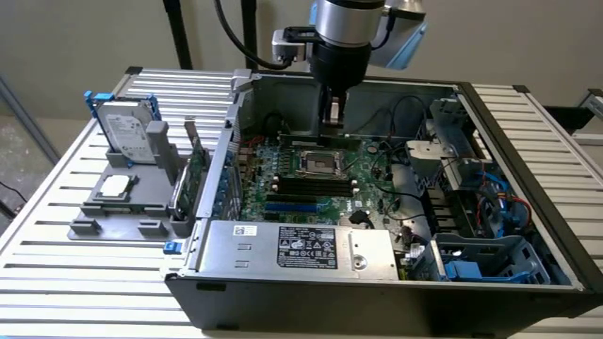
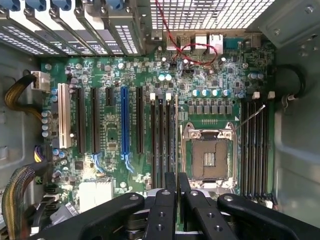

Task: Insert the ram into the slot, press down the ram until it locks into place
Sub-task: 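Insert the ram into the slot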

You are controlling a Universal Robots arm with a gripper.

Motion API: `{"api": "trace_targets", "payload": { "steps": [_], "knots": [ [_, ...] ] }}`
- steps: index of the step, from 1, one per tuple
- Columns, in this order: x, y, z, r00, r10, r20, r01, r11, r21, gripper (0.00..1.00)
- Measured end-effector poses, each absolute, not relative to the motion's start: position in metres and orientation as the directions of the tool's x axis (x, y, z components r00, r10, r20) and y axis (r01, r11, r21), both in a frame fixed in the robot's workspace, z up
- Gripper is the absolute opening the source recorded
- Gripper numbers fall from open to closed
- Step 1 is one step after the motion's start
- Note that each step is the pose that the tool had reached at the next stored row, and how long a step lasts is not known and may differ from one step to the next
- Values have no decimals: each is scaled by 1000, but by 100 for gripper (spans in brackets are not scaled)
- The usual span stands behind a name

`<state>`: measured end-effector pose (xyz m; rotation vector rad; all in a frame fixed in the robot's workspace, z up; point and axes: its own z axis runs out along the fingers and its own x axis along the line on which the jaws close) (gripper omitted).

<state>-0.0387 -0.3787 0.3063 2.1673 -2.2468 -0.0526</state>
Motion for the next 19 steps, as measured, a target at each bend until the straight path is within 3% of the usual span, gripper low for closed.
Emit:
{"api": "trace_targets", "payload": {
  "steps": [11,19],
  "knots": [
    [-39,-379,287,-36,-999,-3,-999,36,37,13],
    [-39,-379,278,-36,-999,23,-999,37,37,13]
  ]
}}
